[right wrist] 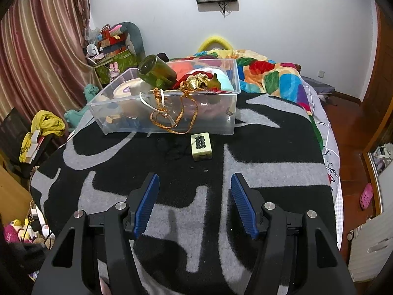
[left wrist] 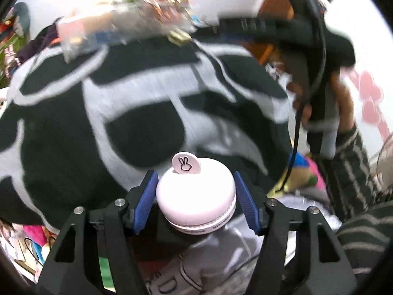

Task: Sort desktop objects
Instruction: 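Grasp the pink round container with the left tool while the right grasps the domino tile, then carry the pink container and domino tile into the clear box and release them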

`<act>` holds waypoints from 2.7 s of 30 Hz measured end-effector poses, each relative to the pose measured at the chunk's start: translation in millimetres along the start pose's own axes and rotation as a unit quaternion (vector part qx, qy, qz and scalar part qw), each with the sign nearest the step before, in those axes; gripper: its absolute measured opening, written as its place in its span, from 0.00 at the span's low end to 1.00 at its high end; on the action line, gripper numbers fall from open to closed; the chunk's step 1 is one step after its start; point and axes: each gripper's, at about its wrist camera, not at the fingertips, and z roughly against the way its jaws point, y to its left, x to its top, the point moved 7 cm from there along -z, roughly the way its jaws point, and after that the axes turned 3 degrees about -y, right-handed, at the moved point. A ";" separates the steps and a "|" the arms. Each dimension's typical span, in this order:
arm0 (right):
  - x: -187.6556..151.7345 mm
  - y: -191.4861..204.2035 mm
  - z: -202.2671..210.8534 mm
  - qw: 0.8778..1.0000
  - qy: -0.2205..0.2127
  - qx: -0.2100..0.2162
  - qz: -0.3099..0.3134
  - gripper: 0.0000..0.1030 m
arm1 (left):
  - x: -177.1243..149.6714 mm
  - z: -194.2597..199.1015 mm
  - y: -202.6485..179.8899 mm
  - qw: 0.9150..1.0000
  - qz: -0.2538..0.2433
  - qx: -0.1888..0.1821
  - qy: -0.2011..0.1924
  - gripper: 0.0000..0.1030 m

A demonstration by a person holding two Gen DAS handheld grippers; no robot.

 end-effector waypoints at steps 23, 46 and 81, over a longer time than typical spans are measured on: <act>12.8 -1.0 -58.4 0.999 0.025 -0.022 0.034 0.22 | 87.1 23.3 61.0 0.990 0.068 0.043 -0.113 0.62; 73.8 12.5 11.8 0.995 -0.081 0.041 0.029 0.22 | 176.0 30.4 117.0 0.976 0.108 0.051 -0.184 0.62; 94.0 32.1 -63.8 0.998 -0.046 0.045 0.026 0.22 | 229.6 -23.1 156.9 0.971 0.086 0.132 -0.179 0.61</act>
